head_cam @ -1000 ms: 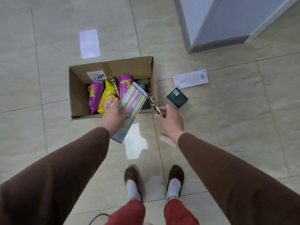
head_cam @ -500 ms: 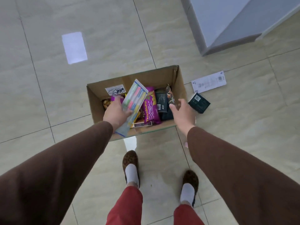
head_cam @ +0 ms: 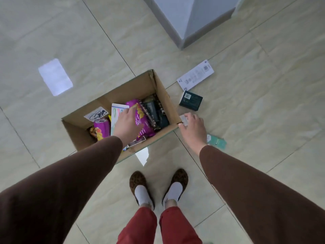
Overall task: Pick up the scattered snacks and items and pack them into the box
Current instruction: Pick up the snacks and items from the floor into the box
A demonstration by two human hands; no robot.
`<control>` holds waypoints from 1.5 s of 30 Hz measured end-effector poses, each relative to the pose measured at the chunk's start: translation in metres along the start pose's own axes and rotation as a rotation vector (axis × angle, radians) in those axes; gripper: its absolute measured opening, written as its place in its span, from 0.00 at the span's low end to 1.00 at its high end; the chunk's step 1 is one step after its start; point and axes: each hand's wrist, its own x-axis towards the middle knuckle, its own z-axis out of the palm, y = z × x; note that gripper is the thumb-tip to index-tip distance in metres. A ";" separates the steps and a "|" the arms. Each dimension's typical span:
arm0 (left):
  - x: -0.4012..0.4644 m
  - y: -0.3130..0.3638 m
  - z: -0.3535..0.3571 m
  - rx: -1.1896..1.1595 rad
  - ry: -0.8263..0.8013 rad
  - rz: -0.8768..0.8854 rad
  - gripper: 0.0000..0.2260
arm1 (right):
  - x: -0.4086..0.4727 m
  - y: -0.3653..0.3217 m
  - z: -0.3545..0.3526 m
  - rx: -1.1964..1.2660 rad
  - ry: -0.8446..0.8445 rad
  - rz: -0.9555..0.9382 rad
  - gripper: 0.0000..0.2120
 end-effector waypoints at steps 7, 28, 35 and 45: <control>0.036 0.110 0.018 0.037 0.027 0.160 0.27 | 0.025 0.072 -0.061 0.037 0.071 0.083 0.22; 0.271 0.200 0.114 0.160 0.010 0.232 0.28 | 0.230 0.135 0.000 -0.030 -0.138 -0.055 0.30; 0.358 0.200 0.181 0.189 0.048 0.125 0.30 | 0.286 0.173 0.065 -0.194 -0.171 -0.219 0.35; 0.414 0.204 0.244 0.314 0.008 0.004 0.37 | 0.325 0.237 0.090 -0.180 -0.323 -0.302 0.39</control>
